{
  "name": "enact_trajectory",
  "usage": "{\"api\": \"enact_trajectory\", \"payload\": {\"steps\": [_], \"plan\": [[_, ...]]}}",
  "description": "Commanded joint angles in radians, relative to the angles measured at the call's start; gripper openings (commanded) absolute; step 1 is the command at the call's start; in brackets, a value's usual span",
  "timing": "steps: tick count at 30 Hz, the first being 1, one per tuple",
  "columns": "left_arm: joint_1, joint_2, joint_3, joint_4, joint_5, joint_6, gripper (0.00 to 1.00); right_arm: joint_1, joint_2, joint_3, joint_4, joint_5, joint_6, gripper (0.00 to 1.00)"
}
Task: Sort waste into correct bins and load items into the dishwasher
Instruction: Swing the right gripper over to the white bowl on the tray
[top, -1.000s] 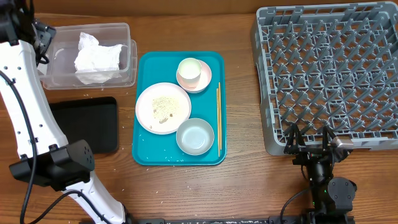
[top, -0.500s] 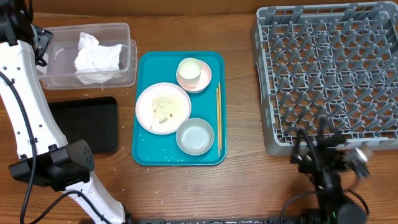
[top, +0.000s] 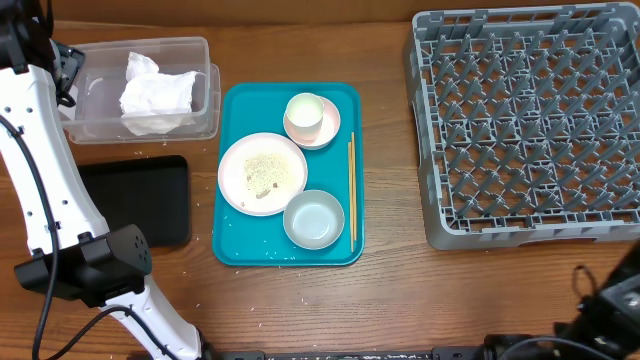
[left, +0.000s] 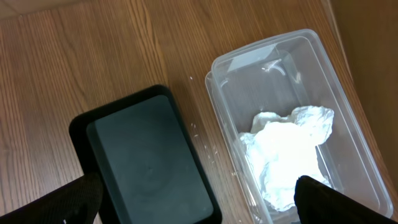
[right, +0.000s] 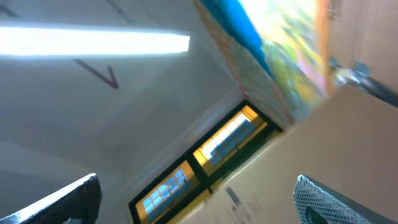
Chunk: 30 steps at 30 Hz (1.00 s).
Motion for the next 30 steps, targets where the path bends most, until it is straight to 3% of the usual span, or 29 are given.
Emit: {"api": "enact_trajectory", "payload": {"steps": [1, 5, 14, 19, 26, 30], "plan": [[-0.005, 0.009, -0.001, 0.000, -0.019, -0.009, 1.00, 0.005, 0.173, 0.232, -0.053, -0.165, -0.191, 1.00], [-0.005, 0.009, -0.001, 0.000, -0.019, -0.010, 1.00, 0.005, 0.412, 0.562, -0.307, -0.433, -0.401, 1.00], [-0.005, 0.009, -0.001, 0.000, -0.019, -0.009, 1.00, 0.005, 0.963, 1.368, -1.217, -0.976, -0.391, 1.00], [-0.005, 0.009, -0.001, 0.000, -0.019, -0.009, 1.00, 0.005, 1.136, 1.522, -1.617, -1.175, -0.391, 1.00], [-0.005, 0.009, -0.001, 0.001, -0.019, -0.009, 1.00, 0.042, 1.316, 1.522, -1.946, -1.096, -0.402, 1.00], [-0.005, 0.009, -0.001, 0.000, -0.019, -0.010, 1.00, 0.192, 1.386, 1.522, -2.062, -0.769, -0.401, 1.00]]}}
